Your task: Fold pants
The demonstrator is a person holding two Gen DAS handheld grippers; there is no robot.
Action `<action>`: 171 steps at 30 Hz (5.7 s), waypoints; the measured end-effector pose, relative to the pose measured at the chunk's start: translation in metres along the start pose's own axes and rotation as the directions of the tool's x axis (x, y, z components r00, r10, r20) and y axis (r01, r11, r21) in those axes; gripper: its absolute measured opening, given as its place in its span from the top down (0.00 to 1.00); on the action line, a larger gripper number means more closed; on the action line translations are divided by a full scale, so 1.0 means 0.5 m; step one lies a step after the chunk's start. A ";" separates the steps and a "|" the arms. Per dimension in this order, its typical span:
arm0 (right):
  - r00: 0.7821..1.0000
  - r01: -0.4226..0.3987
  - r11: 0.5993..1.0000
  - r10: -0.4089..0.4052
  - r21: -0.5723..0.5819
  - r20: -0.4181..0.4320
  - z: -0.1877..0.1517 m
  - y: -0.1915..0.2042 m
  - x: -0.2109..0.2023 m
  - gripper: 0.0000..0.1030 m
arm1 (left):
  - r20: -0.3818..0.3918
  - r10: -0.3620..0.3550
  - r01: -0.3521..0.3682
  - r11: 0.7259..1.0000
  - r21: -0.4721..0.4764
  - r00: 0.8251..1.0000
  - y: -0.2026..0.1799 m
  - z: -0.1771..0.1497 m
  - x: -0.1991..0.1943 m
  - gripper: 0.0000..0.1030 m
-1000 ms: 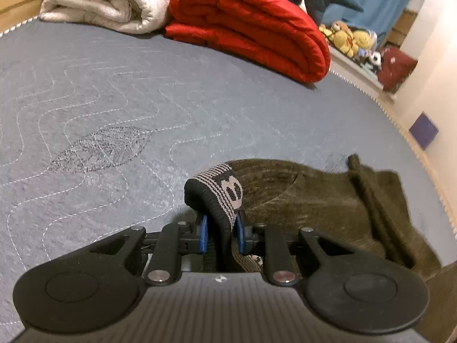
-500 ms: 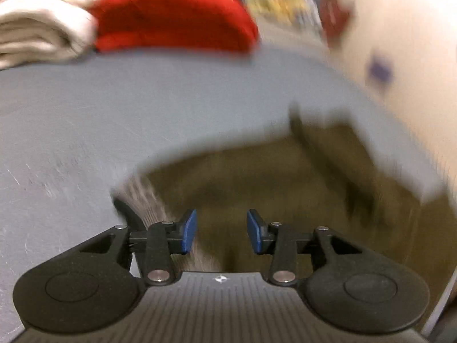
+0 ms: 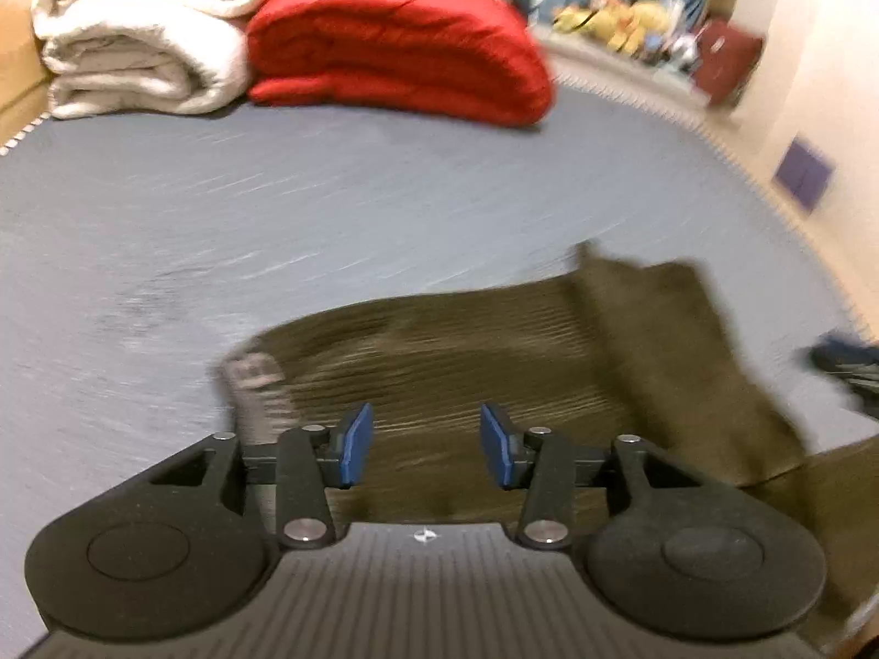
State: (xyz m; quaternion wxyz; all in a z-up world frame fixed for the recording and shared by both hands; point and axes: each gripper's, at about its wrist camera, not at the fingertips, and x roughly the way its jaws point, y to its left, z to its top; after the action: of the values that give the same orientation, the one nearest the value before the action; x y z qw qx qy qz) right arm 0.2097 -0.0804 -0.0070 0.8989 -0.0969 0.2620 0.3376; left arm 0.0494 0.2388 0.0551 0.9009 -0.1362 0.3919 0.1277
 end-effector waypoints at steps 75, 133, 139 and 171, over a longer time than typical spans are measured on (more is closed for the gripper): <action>0.923 -0.115 0.547 0.367 0.829 -0.114 -0.164 -0.156 0.222 0.54 | 0.053 -0.462 0.334 0.712 0.618 0.885 -0.381 -0.156 0.102 0.89; 0.803 0.373 0.496 -0.596 0.784 -0.005 -0.247 -0.691 -0.078 0.93 | 0.087 -0.256 0.114 0.677 0.727 0.963 -0.314 -0.113 0.206 0.92; 0.759 0.534 0.444 -0.627 0.720 -0.176 -0.262 -0.693 -0.059 0.93 | -0.158 -0.305 0.317 0.591 0.742 0.939 -0.257 -0.151 0.221 0.87; 0.736 0.458 0.648 -0.660 0.609 0.149 -0.083 -0.408 -0.305 0.55 | 0.091 -0.369 0.333 0.902 0.275 0.925 -0.154 -0.063 -0.005 0.77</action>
State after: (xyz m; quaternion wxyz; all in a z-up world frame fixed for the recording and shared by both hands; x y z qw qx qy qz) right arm 0.2305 -0.3334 0.0393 0.9801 0.1427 0.1327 -0.0372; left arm 0.0524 0.1558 0.0476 0.9445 -0.0786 0.3091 -0.0791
